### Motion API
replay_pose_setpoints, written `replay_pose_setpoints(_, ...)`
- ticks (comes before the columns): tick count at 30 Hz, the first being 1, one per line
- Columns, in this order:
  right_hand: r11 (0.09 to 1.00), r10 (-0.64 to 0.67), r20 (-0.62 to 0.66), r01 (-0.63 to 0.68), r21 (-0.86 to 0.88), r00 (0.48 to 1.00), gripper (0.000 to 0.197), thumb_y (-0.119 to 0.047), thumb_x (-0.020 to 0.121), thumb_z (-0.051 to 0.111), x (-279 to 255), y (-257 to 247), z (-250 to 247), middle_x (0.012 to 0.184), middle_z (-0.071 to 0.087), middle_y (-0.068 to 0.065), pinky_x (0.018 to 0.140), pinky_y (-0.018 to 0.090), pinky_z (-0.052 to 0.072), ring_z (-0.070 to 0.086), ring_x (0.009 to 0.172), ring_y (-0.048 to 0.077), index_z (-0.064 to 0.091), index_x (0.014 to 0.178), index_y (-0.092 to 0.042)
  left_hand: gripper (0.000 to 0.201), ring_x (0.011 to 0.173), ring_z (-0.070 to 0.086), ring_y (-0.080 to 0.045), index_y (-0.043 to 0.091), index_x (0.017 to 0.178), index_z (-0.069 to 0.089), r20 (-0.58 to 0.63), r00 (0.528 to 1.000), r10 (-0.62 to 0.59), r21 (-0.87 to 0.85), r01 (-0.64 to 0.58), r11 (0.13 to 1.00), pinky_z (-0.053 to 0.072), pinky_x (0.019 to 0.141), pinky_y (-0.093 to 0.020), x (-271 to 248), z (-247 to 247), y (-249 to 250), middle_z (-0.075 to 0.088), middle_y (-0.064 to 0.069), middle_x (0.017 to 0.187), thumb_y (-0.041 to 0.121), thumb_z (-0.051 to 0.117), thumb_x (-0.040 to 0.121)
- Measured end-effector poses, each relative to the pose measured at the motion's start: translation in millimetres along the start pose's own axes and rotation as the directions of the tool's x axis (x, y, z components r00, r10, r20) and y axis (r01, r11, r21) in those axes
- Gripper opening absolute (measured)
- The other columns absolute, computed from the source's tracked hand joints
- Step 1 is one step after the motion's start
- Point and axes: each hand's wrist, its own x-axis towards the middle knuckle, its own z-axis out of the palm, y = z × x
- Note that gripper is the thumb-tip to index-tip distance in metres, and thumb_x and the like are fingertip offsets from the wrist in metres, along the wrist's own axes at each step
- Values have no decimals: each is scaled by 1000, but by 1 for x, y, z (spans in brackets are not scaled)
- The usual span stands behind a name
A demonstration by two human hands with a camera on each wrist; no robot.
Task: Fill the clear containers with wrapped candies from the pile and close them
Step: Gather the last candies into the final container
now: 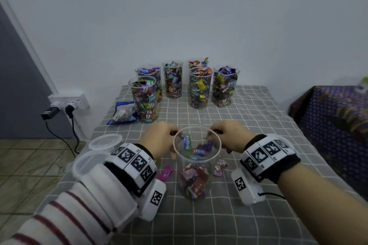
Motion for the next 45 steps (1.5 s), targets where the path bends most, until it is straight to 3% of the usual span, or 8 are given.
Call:
replay_pose_setpoints(5, 994, 0, -77, 8, 105, 997, 15, -17, 94, 54, -10, 0, -14, 83, 66, 8, 58, 29, 52, 62, 69, 23, 66, 100, -13, 17, 79, 62, -17, 10, 97, 73, -77, 997, -16, -74, 10, 997, 46, 64, -22, -5, -9, 5, 71, -5, 85, 19, 65, 86)
replay_pose_setpoints(9, 970, -40, -202, 87, 229, 978, 12, -12, 93, 54, -21, -9, -33, 63, 58, 0, 47, 25, 48, 50, 50, 13, 65, 92, -14, 13, 76, 63, -22, 6, 91, 75, -125, 992, -20, -139, 3, 990, 50, 71, -32, -4, -16, 6, 71, -10, 82, 14, 66, 84)
replay_pose_setpoints(17, 944, -189, -373, 272, 184, 908, 11, -15, 91, 58, -40, -34, -54, 78, 57, -8, 50, 16, 45, 52, 57, 5, 68, 95, -19, 13, 83, 69, -28, 10, 94, 72, -174, 983, -60, -362, -7, 932, 56, 83, -43, -2, -25, 9, 72, -14, 86, 5, 65, 85)
replay_pose_setpoints(21, 910, -315, -385, 391, 137, 868, 14, -13, 88, 62, -45, -49, -46, 91, 61, -5, 64, 8, 43, 55, 69, -8, 72, 97, -14, 15, 74, 66, -22, 17, 91, 71, -183, 982, -53, -391, -23, 920, 56, 83, -43, -2, -27, 10, 71, -11, 81, 4, 64, 85)
replay_pose_setpoints(29, 856, -498, -294, 517, -14, 816, 20, -21, 82, 62, -45, -56, -19, 103, 67, 0, 84, 18, 41, 60, 94, 12, 74, 97, -15, 18, 72, 64, -18, 11, 97, 72, -185, 981, -52, -428, -32, 903, 57, 80, -37, -6, -28, 11, 71, -15, 85, 2, 64, 84)
replay_pose_setpoints(36, 862, -467, -317, 505, 45, 825, 32, -31, 81, 62, -48, -55, -11, 106, 65, -2, 82, 19, 42, 58, 93, 12, 70, 107, -15, 18, 63, 65, -8, 10, 98, 71, -193, 979, -65, -440, -27, 898, 55, 68, -21, -5, -30, 9, 71, -10, 82, 2, 64, 85)
replay_pose_setpoints(41, 852, -352, -404, 468, 237, 845, 36, -36, 85, 62, -55, -52, -7, 110, 60, -5, 89, 30, 47, 55, 101, 8, 62, 117, -20, 17, 70, 69, -17, 13, 94, 71, -195, 979, -67, -463, -32, 886, 58, 75, -29, -6, -32, 11, 72, -13, 85, 2, 63, 85)
replay_pose_setpoints(45, 838, -210, -321, 339, 428, 923, 73, -63, 65, 58, -62, -37, 3, 127, 48, -20, 100, 18, 38, 44, 119, -6, 39, 130, -39, 22, 67, 67, -12, 23, 83, 69, -259, 965, -51, -466, -78, 881, 55, 64, -19, -10, -40, 15, 71, -6, 80, 2, 63, 85)
